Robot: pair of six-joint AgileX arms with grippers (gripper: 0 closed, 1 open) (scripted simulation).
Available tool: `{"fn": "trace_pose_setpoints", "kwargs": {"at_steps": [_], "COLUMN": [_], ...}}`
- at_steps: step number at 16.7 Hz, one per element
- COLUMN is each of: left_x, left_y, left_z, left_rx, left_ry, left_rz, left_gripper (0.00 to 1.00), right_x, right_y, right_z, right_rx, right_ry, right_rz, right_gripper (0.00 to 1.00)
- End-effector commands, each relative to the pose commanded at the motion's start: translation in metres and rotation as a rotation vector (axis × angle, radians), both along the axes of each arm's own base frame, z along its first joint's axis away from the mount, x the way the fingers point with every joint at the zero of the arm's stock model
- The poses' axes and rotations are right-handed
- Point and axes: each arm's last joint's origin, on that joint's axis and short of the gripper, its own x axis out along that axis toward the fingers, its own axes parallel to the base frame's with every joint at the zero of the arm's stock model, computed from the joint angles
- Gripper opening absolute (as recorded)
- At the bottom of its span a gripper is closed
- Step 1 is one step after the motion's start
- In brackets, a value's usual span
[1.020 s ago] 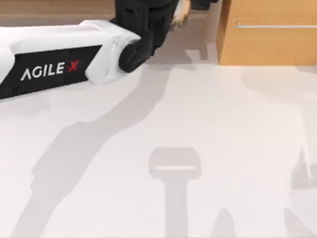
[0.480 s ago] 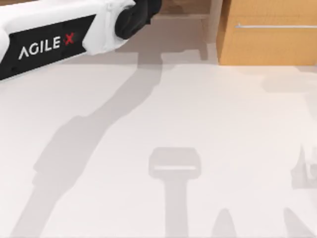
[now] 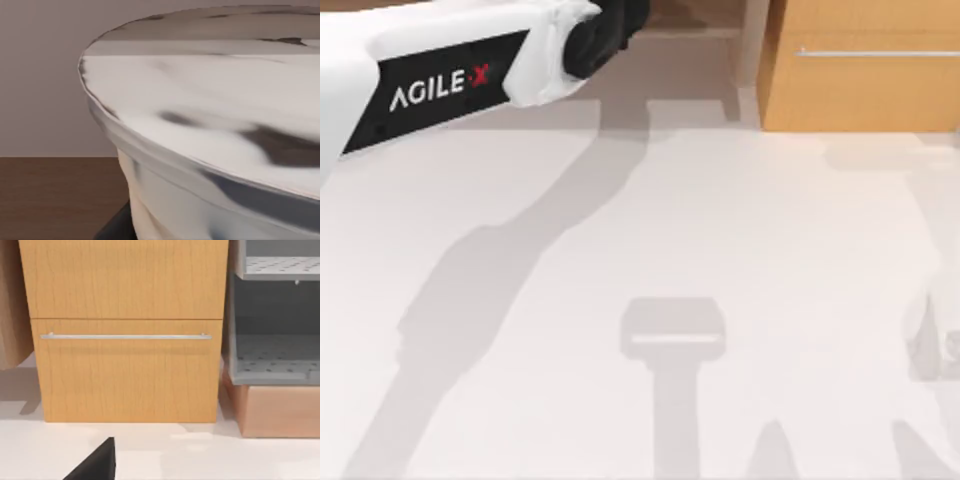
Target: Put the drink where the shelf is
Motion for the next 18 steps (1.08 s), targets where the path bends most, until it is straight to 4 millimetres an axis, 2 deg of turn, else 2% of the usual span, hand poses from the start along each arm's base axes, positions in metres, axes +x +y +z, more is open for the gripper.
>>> {"fn": "trace_pose_setpoints", "kwargs": {"at_steps": [4,8,18], "left_x": [0.019,0.02,0.02], "left_y": [0.001,0.002,0.002], "left_z": [-0.015,-0.016,-0.016], "left_rx": [-0.001,-0.001,-0.001], "left_ry": [-0.001,-0.001,-0.001], "left_rz": [0.002,0.002,0.002], "left_gripper": [0.0,0.0,0.75], "right_x": [0.0,0.0,0.0], "right_y": [0.0,0.0,0.0], "right_z": [0.0,0.0,0.0], "right_rx": [0.0,0.0,0.0], "right_ry": [0.0,0.0,0.0], "right_rz": [0.0,0.0,0.0], "right_gripper": [1.0,1.0,1.0]}}
